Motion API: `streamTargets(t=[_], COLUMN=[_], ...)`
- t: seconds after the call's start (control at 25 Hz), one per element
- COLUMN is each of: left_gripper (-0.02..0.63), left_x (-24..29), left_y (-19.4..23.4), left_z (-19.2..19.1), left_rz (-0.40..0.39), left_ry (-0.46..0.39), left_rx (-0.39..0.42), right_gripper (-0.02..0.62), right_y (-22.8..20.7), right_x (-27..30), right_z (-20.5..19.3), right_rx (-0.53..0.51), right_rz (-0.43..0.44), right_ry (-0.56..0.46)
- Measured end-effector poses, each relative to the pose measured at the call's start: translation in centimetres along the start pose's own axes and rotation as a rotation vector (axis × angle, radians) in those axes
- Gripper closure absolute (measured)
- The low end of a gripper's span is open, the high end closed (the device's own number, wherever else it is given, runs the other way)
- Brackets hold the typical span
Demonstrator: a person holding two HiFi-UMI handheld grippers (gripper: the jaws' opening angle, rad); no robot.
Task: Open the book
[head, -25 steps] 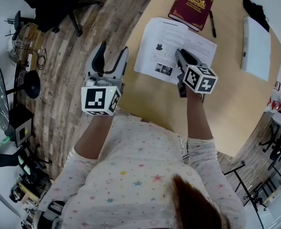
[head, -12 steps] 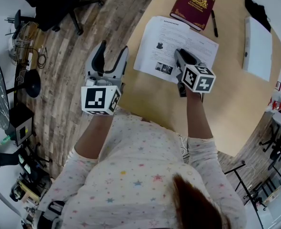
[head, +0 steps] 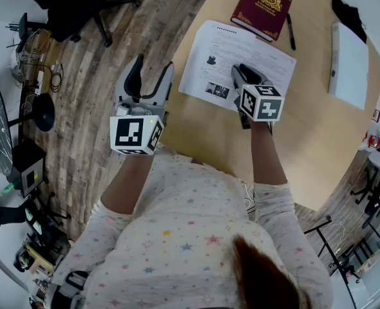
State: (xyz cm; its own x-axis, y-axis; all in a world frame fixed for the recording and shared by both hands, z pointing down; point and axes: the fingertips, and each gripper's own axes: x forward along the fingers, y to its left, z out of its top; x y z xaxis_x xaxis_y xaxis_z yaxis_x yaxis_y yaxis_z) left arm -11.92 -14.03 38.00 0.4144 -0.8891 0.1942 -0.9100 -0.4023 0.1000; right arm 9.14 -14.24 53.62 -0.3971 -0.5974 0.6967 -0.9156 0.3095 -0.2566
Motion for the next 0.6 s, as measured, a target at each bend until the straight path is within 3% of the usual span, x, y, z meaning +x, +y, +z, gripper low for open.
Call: streamTargets(t=[0.6], left_gripper=[0.336], left_x=[0.0], left_y=[0.4], left_z=[0.1], left_rz=[0.001], left_ry=[0.000], left_rx=[-0.002], right_gripper=[0.512], right_y=[1.5], right_x=[2.5], right_z=[-0.6], right_rx=[-0.154], right_rz=[-0.037], right_ry=[0.085])
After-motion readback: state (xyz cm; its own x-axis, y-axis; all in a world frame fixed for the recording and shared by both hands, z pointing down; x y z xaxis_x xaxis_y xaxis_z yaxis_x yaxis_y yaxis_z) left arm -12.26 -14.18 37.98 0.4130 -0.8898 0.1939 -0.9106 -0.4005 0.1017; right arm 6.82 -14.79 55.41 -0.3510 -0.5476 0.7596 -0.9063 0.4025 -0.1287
